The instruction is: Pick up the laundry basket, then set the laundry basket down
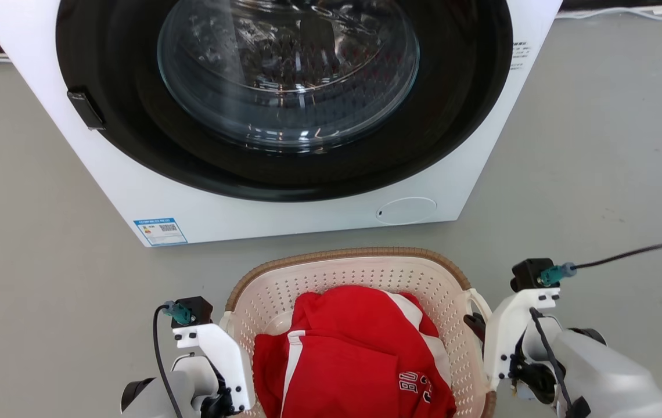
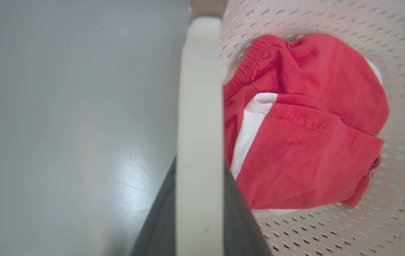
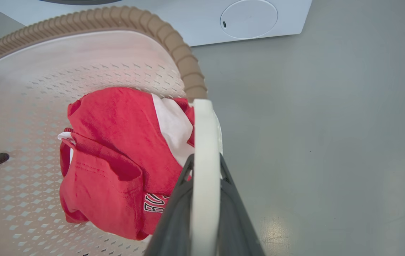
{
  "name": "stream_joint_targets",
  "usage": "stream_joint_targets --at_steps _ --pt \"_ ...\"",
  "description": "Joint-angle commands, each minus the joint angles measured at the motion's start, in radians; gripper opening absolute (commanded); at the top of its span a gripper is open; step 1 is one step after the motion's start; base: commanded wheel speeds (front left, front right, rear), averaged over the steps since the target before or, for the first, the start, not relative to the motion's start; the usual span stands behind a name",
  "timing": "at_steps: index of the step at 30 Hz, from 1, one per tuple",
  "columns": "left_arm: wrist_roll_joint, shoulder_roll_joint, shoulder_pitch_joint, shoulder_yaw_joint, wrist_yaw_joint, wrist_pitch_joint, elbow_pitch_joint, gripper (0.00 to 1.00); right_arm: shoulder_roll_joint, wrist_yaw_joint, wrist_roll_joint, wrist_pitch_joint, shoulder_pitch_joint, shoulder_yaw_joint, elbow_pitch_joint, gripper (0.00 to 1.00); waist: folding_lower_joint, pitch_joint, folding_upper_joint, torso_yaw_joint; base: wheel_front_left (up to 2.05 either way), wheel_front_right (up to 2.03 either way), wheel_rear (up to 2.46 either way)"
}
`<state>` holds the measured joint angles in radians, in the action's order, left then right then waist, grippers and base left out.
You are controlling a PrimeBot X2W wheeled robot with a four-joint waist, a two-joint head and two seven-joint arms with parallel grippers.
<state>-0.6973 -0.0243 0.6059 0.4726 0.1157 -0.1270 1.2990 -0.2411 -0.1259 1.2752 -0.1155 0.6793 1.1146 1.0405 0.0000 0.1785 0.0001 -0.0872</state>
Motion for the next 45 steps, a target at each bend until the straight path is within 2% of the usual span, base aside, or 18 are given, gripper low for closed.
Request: stream_joint_targets --at_steps 1,11,20,45 --pt "-0.010 -0.027 0.020 -0.016 0.014 -0.005 -0.009 0.00 -0.022 -0.005 0.007 0.002 0.029 0.005 -0.003 0.00 0.0000 -0.008 -0.0001 -0.001 0.00 0.00 0.00" --pt "-0.053 -0.027 0.004 0.008 0.015 -0.116 -0.012 0.00 -0.015 -0.005 0.063 -0.102 0.059 0.054 0.021 0.00 0.0000 -0.065 -0.0001 -0.002 0.00 0.00 0.00" --pt "-0.086 -0.032 -0.019 0.021 0.015 -0.166 -0.012 0.00 -0.007 -0.005 0.092 -0.152 0.038 0.087 0.047 0.00 0.0000 -0.101 -0.0001 -0.006 0.00 0.00 0.00" --pt "-0.110 -0.043 -0.039 0.044 0.015 -0.167 -0.009 0.00 0.012 -0.005 0.101 -0.148 0.044 0.132 0.068 0.00 0.0000 -0.129 -0.0001 -0.022 0.00 0.00 0.00"
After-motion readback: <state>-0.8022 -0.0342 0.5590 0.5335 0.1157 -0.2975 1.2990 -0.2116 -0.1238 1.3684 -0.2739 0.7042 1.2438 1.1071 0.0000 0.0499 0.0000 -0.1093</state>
